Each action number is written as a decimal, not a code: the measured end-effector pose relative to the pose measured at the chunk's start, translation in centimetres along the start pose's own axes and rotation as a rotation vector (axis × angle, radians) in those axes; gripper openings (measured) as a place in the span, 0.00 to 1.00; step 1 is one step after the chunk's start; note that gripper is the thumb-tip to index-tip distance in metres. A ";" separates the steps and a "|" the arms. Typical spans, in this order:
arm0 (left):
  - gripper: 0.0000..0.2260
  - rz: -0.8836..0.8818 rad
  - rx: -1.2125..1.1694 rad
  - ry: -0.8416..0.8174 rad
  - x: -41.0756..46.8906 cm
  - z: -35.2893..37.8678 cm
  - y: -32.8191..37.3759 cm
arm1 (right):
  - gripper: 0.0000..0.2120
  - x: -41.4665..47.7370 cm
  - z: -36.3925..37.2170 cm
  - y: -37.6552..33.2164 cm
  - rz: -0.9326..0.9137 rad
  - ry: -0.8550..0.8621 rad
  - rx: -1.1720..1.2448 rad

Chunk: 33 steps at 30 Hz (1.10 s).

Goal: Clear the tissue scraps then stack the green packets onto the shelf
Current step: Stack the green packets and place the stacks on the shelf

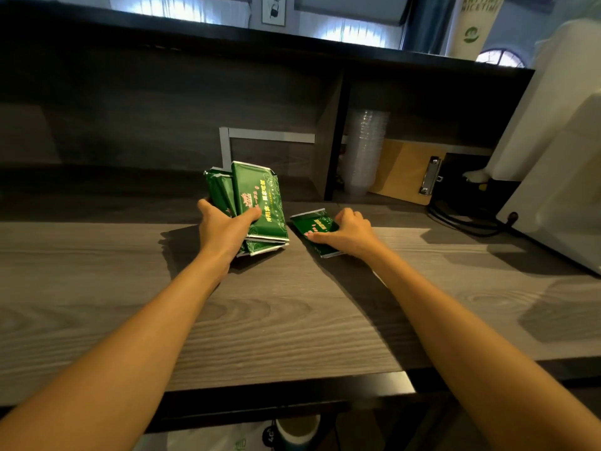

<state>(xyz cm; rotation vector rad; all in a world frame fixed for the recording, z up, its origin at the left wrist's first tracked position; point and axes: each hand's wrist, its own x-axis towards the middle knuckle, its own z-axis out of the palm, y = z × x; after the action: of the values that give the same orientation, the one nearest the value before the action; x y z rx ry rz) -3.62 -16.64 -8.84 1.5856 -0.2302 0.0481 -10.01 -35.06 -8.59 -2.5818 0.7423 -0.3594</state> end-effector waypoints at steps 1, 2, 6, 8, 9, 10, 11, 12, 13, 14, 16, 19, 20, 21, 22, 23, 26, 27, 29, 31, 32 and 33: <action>0.23 0.002 -0.004 0.001 0.0 0.0 0.0 | 0.41 0.1 -0.1 0.0 0.030 -0.017 -0.068; 0.23 0.006 -0.008 -0.001 0.0 0.0 0.0 | 0.43 0.2 -0.2 0.0 0.049 -0.023 -0.111; 0.21 0.029 -0.036 -0.036 -0.1 0.0 0.2 | 0.40 0.3 -0.9 -0.2 0.143 -0.153 0.038; 0.21 0.025 -0.065 -0.052 0.0 0.0 0.2 | 0.35 0.2 -0.8 -0.1 0.173 -0.189 0.195; 0.22 0.016 -0.080 -0.058 0.1 -0.1 0.2 | 0.31 0.1 -0.7 -0.1 0.175 -0.181 0.288; 0.22 0.001 -0.097 -0.064 0.1 -0.1 0.1 | 0.26 0.0 -0.7 -0.1 0.164 -0.162 0.403; 0.22 -0.020 -0.116 -0.069 0.2 -0.2 0.2 | 0.21 0.1 -0.7 0.0 0.147 -0.142 0.551; 0.23 -0.045 -0.139 -0.069 0.2 -0.3 0.1 | 0.17 0.0 -0.8 0.1 0.120 -0.130 0.727; 0.24 -0.074 -0.163 -0.064 0.3 -0.3 0.1 | 0.14 0.0 -0.9 0.1 0.083 -0.137 0.908; 0.24 -0.102 -0.189 -0.057 0.4 -0.4 0.1 | 0.12 -0.2 -1.1 0.2 0.031 -0.157 1.076; 0.24 -0.144 -0.239 -0.064 0.4 -0.5 0.2 | 0.13 -0.8 -1.2 -0.2 -0.086 -0.201 1.223; 0.22 -0.119 -0.237 -0.134 0.2 -0.3 0.4 | 0.19 -1.6 -0.3 -1.5 -0.137 -0.239 1.099; 0.21 -0.092 -0.226 -0.162 0.1 -0.2 0.4 | 0.20 -1.8 0.0 -1.8 -0.131 -0.239 1.056; 0.21 -0.062 -0.213 -0.194 0.0 -0.1 0.5 | 0.21 -1.8 0.2 -2.1 -0.128 -0.232 1.023; 0.21 -0.034 -0.203 -0.224 -0.1 0.0 0.7 | 0.23 -1.9 0.3 -2.3 -0.131 -0.229 1.005; 0.21 -0.011 -0.194 -0.257 -0.3 0.0 0.8 | 0.25 -1.9 0.3 -2.3 -0.137 -0.234 1.006; 0.21 0.044 -0.177 -0.376 -0.8 0.0 0.8 | 0.35 -2.1 0.4 -2.1 -0.193 -0.352 1.096; 0.22 0.063 -0.156 -0.435 -1.1 0.0 0.8 | 0.36 -2.4 0.5 -2.1 -0.230 -0.411 1.112; 0.24 0.103 -0.144 -0.523 -1.7 -0.1 0.9 | 0.32 -3.0 0.4 -2.1 -0.300 -0.482 1.084; 0.26 0.122 -0.205 -0.516 -2.2 -0.3 1.0 | 0.27 -3.1 0.2 -2.1 -0.319 -0.490 1.076; 0.29 0.152 -0.225 -0.496 -2.4 -0.4 1.2 | 0.27 -3.2 0.2 -2.2 -0.317 -0.484 1.092; 0.34 0.193 -0.226 -0.481 -2.5 -0.5 1.3 | 0.26 -3.2 0.2 -2.2 -0.309 -0.471 1.102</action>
<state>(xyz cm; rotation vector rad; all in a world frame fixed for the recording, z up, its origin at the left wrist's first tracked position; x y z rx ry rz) -6.21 -15.84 -7.99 1.3267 -0.7382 -0.2059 -11.56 -31.52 -8.12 -1.5958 -0.0693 -0.1548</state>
